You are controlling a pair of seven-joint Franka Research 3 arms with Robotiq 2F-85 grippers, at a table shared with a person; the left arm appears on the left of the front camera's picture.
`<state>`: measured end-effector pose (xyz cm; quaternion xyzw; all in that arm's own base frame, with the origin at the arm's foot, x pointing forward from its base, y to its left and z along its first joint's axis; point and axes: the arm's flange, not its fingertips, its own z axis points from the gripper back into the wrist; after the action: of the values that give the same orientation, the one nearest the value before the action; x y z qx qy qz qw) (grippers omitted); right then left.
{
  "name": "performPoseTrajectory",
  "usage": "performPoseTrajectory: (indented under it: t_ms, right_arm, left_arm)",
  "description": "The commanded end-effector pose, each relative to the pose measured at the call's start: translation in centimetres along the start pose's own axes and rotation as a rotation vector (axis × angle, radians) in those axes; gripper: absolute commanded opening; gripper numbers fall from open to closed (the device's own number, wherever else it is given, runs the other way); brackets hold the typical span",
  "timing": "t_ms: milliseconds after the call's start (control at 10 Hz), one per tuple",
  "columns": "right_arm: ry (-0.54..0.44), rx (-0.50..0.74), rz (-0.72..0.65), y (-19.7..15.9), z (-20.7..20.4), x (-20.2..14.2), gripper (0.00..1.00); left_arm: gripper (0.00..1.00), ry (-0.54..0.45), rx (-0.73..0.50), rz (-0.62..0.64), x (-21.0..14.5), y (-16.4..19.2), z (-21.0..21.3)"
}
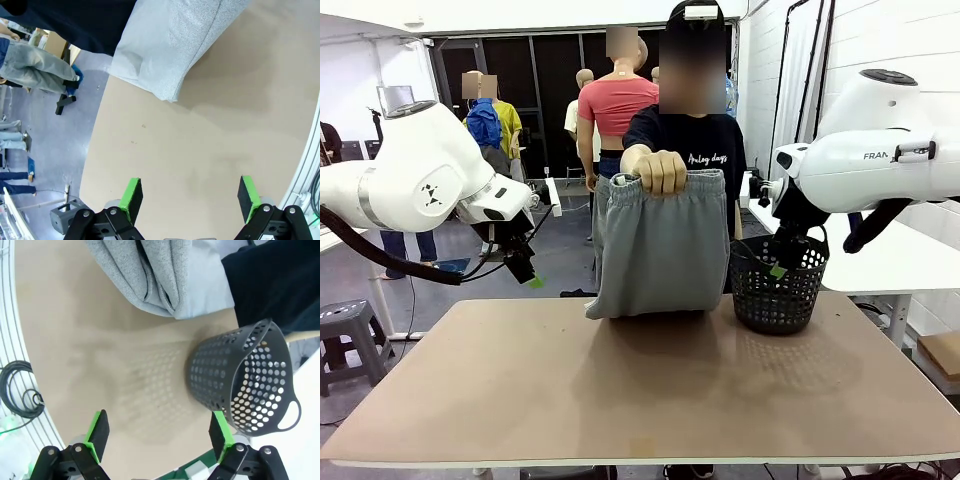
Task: Fold the training pants.
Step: Grab both ends of the Training pants handed by a person.
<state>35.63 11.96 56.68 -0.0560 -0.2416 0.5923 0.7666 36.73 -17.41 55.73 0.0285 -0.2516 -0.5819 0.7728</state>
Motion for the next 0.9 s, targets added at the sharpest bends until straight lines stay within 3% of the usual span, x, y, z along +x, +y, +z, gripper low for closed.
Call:
performPoseTrajectory:
  t_ms: [0,400,800]
  right_arm:
    - [-0.01,-0.04,-0.014,-0.9,-1.4,0.0,1.0]
    - [-0.075,-0.007,0.077,-3.3,-5.0,-1.7,1.0]
    - [-0.146,0.047,0.123,-4.8,-8.0,-2.6,1.0]
  left_arm:
    - [1.0,0.025,0.003,-0.058,-0.5,1.5,-1.2]
    - [1.0,0.063,-0.003,-0.213,-0.3,4.1,-4.6]
    - [1.0,-0.07,0.049,-0.335,-0.4,5.3,-7.1]
